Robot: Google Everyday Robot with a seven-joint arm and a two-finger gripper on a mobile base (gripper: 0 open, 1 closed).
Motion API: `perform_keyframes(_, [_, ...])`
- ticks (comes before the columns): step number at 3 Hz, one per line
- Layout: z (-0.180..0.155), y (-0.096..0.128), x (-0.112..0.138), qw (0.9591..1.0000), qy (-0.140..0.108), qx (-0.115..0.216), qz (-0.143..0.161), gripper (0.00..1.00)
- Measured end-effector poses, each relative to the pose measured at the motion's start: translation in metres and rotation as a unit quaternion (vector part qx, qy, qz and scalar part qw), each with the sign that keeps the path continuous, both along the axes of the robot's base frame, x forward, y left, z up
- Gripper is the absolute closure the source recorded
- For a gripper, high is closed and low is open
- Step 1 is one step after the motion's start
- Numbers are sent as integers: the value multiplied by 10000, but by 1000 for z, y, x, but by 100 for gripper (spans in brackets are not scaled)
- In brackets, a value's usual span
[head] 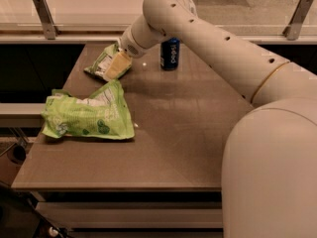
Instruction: Pick green jalapeno chip bag
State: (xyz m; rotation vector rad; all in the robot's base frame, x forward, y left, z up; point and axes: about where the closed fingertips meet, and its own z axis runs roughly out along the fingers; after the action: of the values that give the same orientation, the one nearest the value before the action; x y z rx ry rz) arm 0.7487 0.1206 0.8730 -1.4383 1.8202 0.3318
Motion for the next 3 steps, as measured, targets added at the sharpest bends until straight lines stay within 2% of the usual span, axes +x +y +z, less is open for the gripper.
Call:
perform_keyframes(1, [-21,10,1,9998,173,129,15,0])
perform_keyframes(2, [-35,20,2,9993,285,232,61,16])
perform_keyframes(3, [-37,22,2,9993,300,224,76,37])
